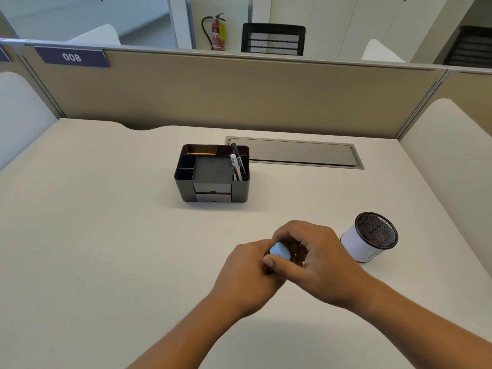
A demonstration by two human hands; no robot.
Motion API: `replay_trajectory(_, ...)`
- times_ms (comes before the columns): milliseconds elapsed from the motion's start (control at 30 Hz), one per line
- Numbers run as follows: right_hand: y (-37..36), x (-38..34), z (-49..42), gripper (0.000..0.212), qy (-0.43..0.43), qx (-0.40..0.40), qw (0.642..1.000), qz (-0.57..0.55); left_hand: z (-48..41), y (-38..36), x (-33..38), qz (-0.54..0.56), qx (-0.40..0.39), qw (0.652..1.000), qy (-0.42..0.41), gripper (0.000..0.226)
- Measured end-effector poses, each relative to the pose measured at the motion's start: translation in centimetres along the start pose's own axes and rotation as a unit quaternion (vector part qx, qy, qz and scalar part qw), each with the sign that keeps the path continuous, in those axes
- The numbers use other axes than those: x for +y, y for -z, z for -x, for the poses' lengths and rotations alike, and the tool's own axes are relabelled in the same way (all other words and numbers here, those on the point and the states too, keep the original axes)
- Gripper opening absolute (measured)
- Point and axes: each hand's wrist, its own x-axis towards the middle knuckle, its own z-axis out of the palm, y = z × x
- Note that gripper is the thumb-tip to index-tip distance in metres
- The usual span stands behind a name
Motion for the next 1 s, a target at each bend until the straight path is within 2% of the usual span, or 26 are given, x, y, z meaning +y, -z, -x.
replay_trajectory(67, 0.2, 0.1, 0.0, 0.015, -0.019, 0.007, 0.999, -0.037, -0.3, 0.1, -0.2, -0.004, 0.009, 1.000, -0.011, 0.015)
replay_trajectory(133, 0.4, 0.3, 0.0, 0.015, -0.039, 0.014, 0.997, -0.069, -0.6, 0.1, -0.4, -0.002, 0.019, 1.000, -0.015, 0.006)
replay_trajectory(233, 0.7, 0.6, 0.1, 0.015, -0.081, 0.039, 0.986, -0.141, -0.9, 0.0, -0.5, -0.006, 0.036, 0.999, -0.022, 0.015)
replay_trajectory(367, 0.9, 1.7, 0.0, 0.013, -0.135, 0.099, 0.957, -0.235, -1.2, -0.1, -0.6, -0.020, 0.027, 0.999, -0.037, 0.024)
replay_trajectory(500, 0.2, 4.3, 0.3, 0.007, -0.199, 0.173, 0.919, -0.292, -2.1, -0.5, -1.9, -0.006, 0.012, 1.000, -0.028, 0.008)
replay_trajectory(600, -1.5, 7.5, 1.5, 0.004, -0.263, 0.180, 0.912, -0.257, -2.8, -1.5, -3.7, -0.030, 0.009, 0.999, -0.012, 0.011)
replay_trajectory(733, -3.5, 11.9, 4.5, 0.007, -0.327, 0.160, 0.915, -0.175, -4.4, -3.2, -6.5, -0.066, -0.011, 0.998, 0.008, 0.026)
replay_trajectory(867, -3.8, 14.4, 6.9, 0.010, -0.355, 0.158, 0.914, -0.116, -5.6, -4.3, -8.5, -0.108, -0.055, 0.992, 0.038, 0.025)
replay_trajectory(1000, -3.7, 15.6, 8.5, 0.012, -0.363, 0.131, 0.916, -0.106, -7.1, -5.1, -7.7, -0.128, -0.058, 0.990, 0.027, 0.029)
